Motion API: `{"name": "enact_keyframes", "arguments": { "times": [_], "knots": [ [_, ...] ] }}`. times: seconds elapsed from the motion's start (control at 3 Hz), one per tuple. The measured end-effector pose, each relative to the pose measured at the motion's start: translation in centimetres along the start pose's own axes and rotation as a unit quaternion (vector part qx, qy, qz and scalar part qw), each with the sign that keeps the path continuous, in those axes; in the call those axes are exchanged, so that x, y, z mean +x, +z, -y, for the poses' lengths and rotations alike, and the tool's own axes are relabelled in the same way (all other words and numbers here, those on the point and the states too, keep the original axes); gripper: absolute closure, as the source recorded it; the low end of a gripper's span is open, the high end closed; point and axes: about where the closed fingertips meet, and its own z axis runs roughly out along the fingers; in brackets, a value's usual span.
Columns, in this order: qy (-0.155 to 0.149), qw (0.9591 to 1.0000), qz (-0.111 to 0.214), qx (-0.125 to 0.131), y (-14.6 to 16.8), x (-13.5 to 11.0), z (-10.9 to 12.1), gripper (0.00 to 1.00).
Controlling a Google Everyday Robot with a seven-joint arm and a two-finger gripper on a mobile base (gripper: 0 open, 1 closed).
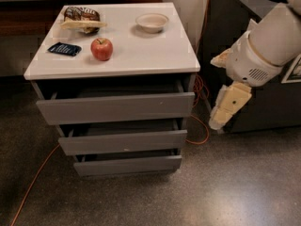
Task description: Place apple into top drawer
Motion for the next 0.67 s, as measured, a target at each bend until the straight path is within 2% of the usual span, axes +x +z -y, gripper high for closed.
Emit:
{"name": "enact_keyframes", "arguments": {
  "times": [0.33,0.67],
  "knots": [
    [-0.034,0.9993,0.014,0.007,6.1,-1.8,1.5,0.0],
    [-0.064,0.9977,0.011,0.019,12.0,-3.4,2.9,0.0]
  ]
}}
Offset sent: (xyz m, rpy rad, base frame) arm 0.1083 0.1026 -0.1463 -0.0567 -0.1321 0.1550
